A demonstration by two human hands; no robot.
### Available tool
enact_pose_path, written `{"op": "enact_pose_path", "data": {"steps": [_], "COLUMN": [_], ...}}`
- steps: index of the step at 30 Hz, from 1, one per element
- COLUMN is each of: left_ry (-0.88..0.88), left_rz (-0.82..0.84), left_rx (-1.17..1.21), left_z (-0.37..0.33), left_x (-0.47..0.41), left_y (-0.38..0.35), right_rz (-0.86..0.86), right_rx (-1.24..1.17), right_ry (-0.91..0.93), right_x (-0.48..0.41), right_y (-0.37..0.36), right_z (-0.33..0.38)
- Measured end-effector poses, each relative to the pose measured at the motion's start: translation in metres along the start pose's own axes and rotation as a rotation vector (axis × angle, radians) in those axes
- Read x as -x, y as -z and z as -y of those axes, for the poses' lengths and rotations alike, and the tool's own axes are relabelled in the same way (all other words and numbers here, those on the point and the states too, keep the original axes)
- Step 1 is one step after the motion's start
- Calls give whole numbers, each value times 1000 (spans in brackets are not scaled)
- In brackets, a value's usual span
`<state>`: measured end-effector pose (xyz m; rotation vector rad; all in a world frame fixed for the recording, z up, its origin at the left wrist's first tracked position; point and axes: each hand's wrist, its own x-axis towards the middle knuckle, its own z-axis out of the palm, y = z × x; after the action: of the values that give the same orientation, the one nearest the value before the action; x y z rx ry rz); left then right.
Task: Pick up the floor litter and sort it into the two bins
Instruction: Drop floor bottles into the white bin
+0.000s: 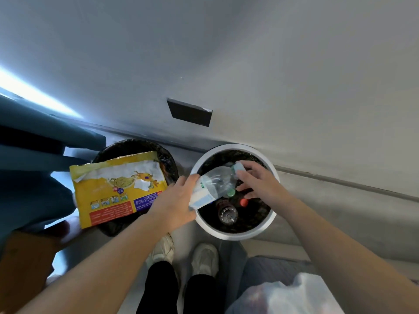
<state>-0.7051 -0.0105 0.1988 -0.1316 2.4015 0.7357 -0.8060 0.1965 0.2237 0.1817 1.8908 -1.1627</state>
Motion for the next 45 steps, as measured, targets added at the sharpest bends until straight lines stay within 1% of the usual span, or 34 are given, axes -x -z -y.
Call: {"op": "enact_pose_path", "data": {"steps": [2, 6, 8, 10, 12, 15, 17, 20, 25, 27, 30, 32, 35, 38, 40, 42, 45], "left_ry": [-36, -72, -52, 7, 63, 125, 170, 242, 400, 419, 299, 230, 229, 170, 77, 7, -3], "left_rz": [24, 30, 15, 1, -11, -5, -1, 13, 57, 54, -8, 45, 129, 148, 100, 19, -89], "left_rx": [-69, -110, -39, 78, 141, 185, 226, 256, 217, 193, 116, 74, 45, 5, -103, -263, -411], "left_z": [-12, -38, -46, -48, -43, -35, -34, -31, -28, -34, -41, -41, -39, -45, -50, -55, -67], "left_x": [-8, -25, -32, -38, -45, -59, -69, -81, -96, -97, -92, -89, -81, -61, -41, -14, 36], "left_y": [0, -10, -21, -31, -42, -61, -74, -91, -107, -106, -101, -97, -85, -53, -23, 10, 68], "right_rz": [-47, -312, -411, -438, -385, -236, -176, -156, -74, -67, -67, -39, 12, -18, -68, -130, -191], "right_rx": [47, 83, 20, -69, -69, 28, 68, 93, 98, 142, 280, 371, 492, 662, 848, 1006, 1150], "right_ry": [30, -31, -74, -111, -125, -86, -59, -16, 51, 60, 55, 28, 26, 24, 38, 95, 188], "right_x": [1, -5, -9, -14, -20, -31, -39, -50, -61, -62, -66, -68, -61, -38, -16, 14, 66], "right_y": [7, 25, 33, 36, 32, 15, 1, -16, -29, -28, -23, -19, -16, -11, -8, -7, -10], "right_z": [3, -9, -16, -23, -30, -44, -53, -64, -79, -81, -81, -79, -72, -54, -29, 2, 50]}}
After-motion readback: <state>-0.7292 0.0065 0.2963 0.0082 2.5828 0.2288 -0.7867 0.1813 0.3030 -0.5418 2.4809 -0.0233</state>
